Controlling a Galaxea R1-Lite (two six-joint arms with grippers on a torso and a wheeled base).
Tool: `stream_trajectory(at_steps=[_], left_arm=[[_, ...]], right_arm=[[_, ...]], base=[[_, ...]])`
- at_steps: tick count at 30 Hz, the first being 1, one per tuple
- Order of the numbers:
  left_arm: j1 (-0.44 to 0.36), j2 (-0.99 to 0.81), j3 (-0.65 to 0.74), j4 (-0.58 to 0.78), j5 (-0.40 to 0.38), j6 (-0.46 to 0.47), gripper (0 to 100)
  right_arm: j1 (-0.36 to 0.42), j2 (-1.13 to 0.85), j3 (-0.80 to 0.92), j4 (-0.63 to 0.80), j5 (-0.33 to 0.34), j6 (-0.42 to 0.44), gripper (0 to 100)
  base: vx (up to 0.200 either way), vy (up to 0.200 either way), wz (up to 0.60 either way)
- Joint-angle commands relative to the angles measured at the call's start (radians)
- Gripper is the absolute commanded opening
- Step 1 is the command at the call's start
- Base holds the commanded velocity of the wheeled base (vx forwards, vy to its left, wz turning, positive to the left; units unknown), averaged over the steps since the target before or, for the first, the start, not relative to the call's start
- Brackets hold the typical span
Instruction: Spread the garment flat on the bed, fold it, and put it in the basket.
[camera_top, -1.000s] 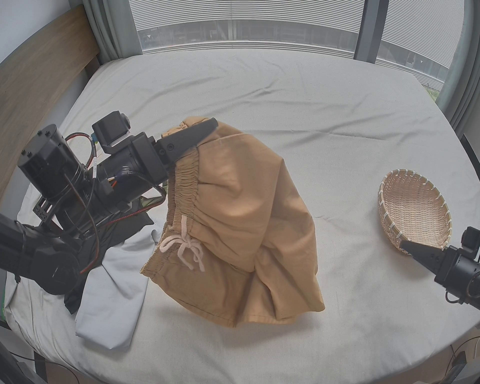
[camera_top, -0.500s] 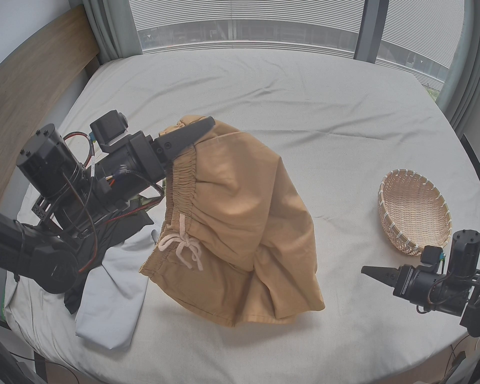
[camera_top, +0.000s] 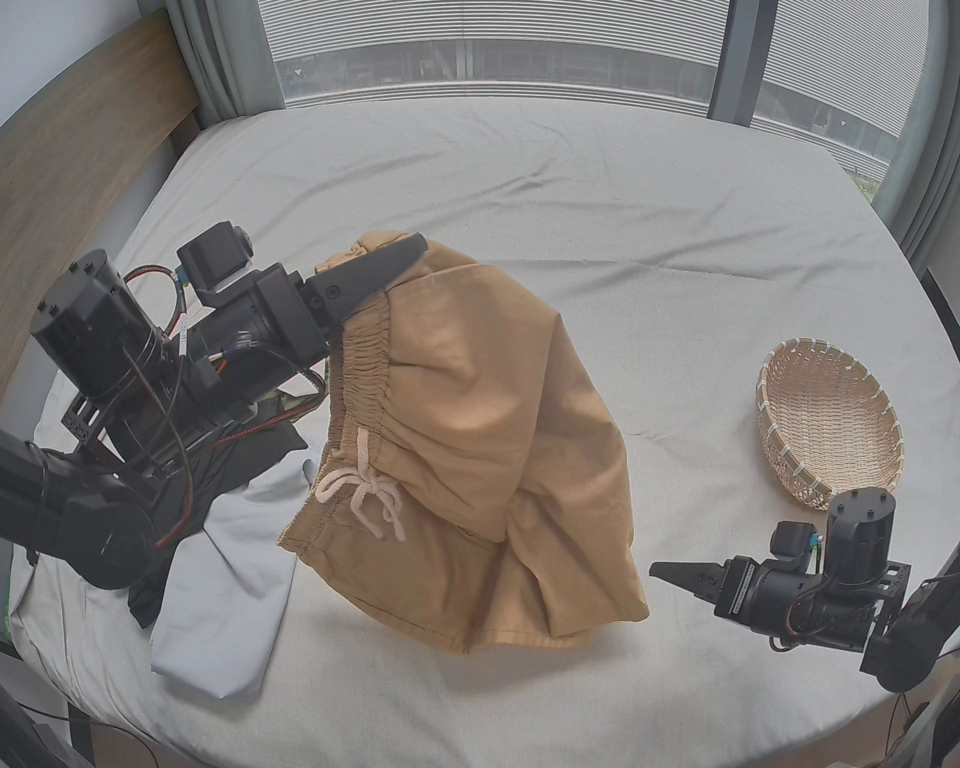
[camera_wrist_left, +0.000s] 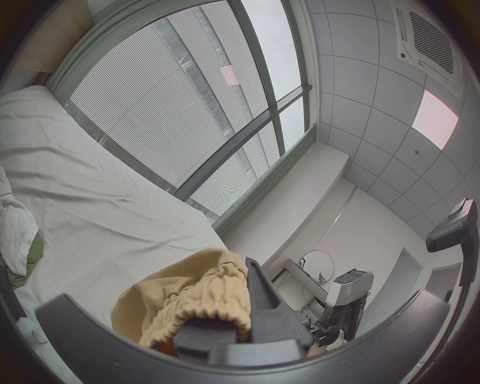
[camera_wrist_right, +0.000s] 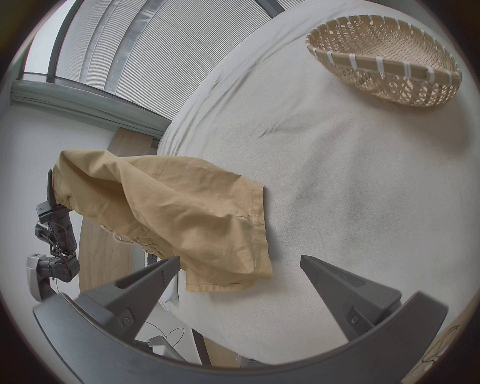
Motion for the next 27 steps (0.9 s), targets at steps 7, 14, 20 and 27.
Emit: stream_trajectory(at_steps=[7,14,20,27], left_arm=[[0.000,-0.002,-0.001,-0.001,0.000,-0.001,0],[-0.001,-0.002,0.002,-0.001,0.000,-0.001,0],[-0.004,-0.002,0.001,-0.001,0.000,-0.001,0],[-0.004,-0.001,0.001,-0.001,0.000,-0.001,0]], right_arm=[[0.000,0.179,0.001,-0.147,-0.004,0.004,100],[-0.037,0.179,-0.007,-0.153,-0.004,0.007,100],[-0.054,0.189,-0.009,-0.158,-0.004,0.005,100],[0.003,0.256,-0.056,-0.159,-0.004,0.005,100]], base=[[0.000,0.000,0.00],[0.000,0.000,0.00],[0.000,0.000,0.00],[0.000,0.000,0.00]])
